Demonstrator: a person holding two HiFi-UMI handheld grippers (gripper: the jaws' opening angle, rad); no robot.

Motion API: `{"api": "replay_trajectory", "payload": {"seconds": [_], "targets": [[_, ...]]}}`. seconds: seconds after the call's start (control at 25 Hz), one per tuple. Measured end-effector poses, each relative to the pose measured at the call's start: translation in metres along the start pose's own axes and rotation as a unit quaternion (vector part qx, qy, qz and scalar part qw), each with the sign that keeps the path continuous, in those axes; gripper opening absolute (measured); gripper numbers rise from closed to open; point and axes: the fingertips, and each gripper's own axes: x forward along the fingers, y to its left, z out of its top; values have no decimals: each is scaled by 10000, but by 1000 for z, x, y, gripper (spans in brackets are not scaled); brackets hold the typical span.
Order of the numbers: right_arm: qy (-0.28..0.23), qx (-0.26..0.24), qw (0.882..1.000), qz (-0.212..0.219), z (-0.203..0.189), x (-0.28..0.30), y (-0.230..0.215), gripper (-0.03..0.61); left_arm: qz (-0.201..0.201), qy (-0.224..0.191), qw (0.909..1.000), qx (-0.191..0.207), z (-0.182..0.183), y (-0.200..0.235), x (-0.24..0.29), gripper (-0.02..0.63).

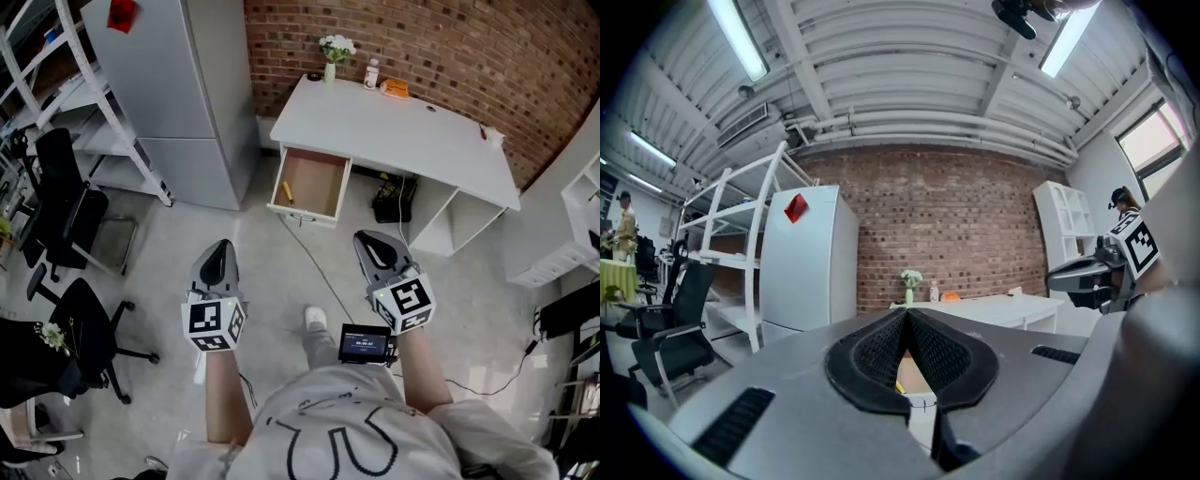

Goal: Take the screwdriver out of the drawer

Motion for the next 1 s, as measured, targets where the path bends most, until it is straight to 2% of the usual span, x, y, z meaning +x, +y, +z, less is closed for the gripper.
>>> {"api": "replay_trajectory", "payload": {"seconds": [0.32, 0.72, 1.0], "targets": [[27, 36, 9998, 180, -8, 70, -48, 28, 185, 75, 9998, -56, -2, 22, 72, 11], [65, -22, 9974, 717, -14, 173, -101, 28, 518, 309, 9982, 22, 4, 55, 162, 11], [66, 85, 9960, 887, -23, 232, -139, 28, 691, 449, 9966, 4, -8, 70, 214, 11]]}}
